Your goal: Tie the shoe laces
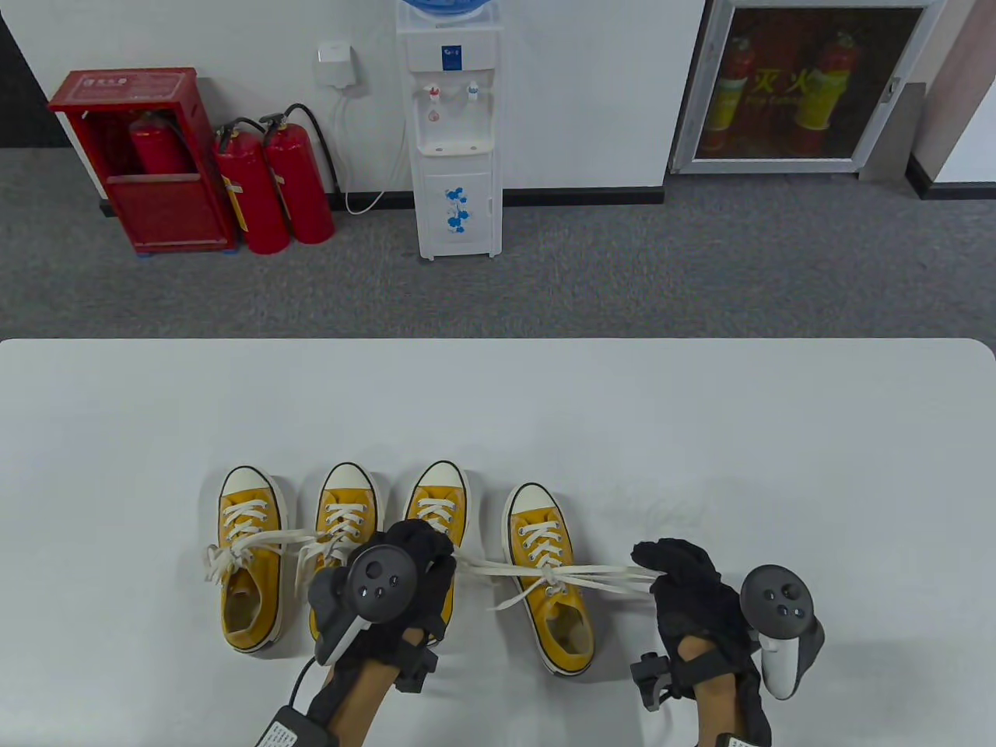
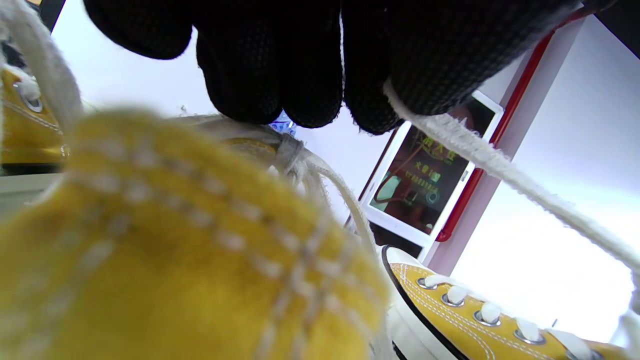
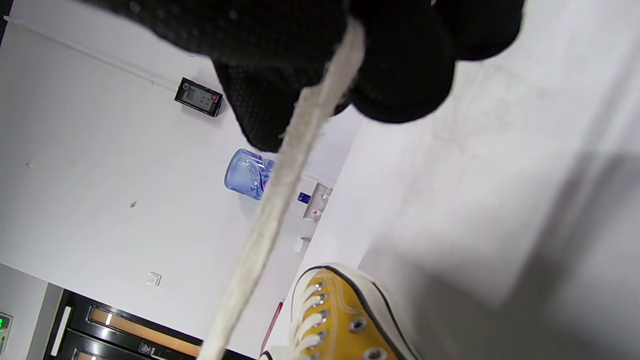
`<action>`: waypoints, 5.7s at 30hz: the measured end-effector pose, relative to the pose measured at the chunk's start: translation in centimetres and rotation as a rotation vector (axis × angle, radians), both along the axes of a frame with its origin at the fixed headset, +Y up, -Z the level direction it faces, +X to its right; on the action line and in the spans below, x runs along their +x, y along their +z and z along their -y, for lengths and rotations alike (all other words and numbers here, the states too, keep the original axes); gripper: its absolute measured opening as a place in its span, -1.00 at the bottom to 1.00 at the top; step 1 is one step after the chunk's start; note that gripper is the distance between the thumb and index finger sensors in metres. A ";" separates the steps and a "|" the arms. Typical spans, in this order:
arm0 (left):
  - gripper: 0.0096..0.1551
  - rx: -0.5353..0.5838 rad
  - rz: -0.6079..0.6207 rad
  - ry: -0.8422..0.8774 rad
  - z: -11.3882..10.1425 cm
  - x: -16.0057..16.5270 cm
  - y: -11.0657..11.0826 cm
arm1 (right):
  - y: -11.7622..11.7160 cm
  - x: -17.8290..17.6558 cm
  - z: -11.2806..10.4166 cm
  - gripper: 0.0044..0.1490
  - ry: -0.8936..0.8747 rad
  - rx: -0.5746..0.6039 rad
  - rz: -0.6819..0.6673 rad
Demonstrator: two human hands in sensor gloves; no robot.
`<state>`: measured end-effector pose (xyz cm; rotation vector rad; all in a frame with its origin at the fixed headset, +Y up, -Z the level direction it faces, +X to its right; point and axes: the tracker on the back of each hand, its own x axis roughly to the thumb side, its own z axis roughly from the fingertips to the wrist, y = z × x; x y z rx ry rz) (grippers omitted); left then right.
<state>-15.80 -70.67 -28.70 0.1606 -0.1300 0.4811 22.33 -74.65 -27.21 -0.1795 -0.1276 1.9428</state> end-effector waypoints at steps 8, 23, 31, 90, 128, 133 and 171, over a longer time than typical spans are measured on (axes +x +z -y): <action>-0.56 0.007 0.015 -0.005 -0.3 0.0 0.3 | 0.4 -1.2 -1.4 -0.49 0.020 0.092 -0.034; -0.10 -0.018 0.101 -0.166 -0.9 1.2 1.0 | 0.9 -4.9 -2.8 -0.32 0.231 0.176 -0.158; 0.04 -0.059 0.163 -0.231 -1.7 0.4 2.2 | 0.6 -6.1 -2.0 -0.16 0.357 0.100 -0.211; 0.03 -0.105 0.114 -0.192 1.5 -5.0 2.9 | -0.3 -8.2 -3.5 -0.42 0.477 -0.011 0.133; 0.03 -0.131 0.130 -0.225 1.9 -4.3 3.1 | -1.7 -11.5 1.3 -0.24 0.572 -0.149 -0.040; 0.03 -0.133 0.133 -0.227 1.9 -4.2 3.1 | -1.2 -11.1 -0.7 -0.10 0.589 -0.042 -0.035; 0.04 -0.091 0.193 -0.238 1.7 -3.0 3.8 | 3.5 -15.9 -2.5 0.26 1.071 0.266 -0.287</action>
